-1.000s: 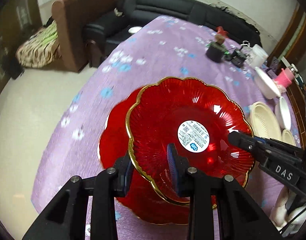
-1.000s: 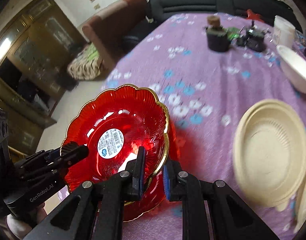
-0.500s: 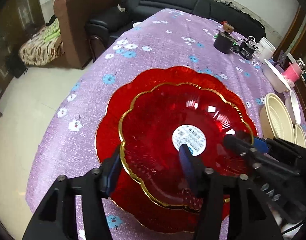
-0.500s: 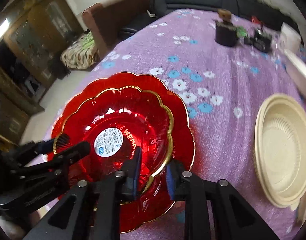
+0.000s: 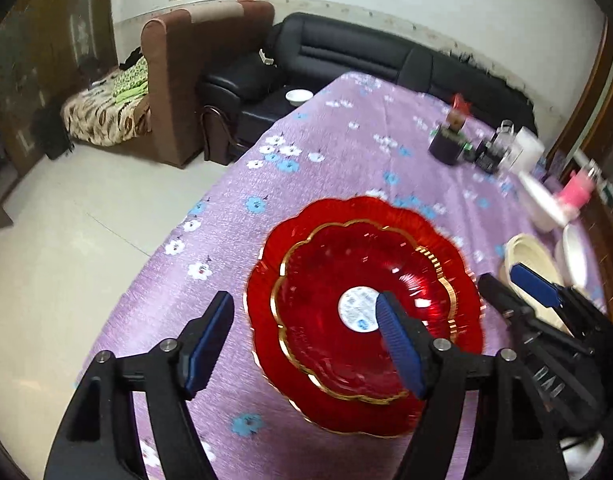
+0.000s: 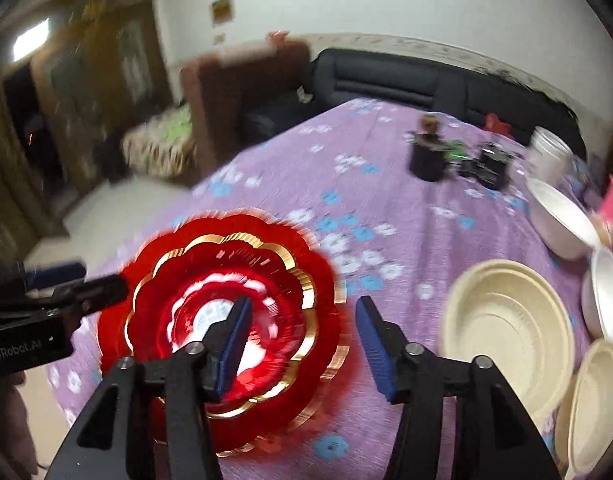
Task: Organize plates and bowls
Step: 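Move the left tool toward the beige plastic bowl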
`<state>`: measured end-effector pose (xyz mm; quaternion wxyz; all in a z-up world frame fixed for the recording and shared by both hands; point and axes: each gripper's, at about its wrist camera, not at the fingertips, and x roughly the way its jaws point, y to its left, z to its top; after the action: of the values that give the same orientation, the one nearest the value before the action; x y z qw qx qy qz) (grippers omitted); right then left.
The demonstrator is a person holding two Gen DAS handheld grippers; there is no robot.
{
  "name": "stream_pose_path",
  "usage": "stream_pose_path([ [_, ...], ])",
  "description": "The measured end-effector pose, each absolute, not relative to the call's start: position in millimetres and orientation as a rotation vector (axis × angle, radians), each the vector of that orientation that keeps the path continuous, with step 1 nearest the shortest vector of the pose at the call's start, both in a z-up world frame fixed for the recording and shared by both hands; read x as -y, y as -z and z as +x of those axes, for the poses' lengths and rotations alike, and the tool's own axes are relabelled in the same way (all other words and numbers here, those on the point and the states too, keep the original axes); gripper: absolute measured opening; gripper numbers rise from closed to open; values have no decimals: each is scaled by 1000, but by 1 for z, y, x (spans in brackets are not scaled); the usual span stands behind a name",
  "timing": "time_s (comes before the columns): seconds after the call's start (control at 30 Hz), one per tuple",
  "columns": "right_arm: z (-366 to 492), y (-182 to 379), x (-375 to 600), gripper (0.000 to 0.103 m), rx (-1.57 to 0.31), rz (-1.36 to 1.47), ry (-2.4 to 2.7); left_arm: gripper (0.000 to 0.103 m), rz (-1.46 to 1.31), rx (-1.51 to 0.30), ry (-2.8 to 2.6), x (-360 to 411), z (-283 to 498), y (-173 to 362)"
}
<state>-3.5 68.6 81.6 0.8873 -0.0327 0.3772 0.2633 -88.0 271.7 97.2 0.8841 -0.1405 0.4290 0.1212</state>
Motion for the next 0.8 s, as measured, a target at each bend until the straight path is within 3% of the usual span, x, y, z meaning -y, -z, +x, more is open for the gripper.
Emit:
stream_pose_path([
  [0.47,21,-91,81,64,-598,209,-322,74,-316,-925,-201,-219,-79,-94],
  [0.8,51,-69,142,64,-669,407,-352,74,-275,-928,-95,-156,-40,-95],
])
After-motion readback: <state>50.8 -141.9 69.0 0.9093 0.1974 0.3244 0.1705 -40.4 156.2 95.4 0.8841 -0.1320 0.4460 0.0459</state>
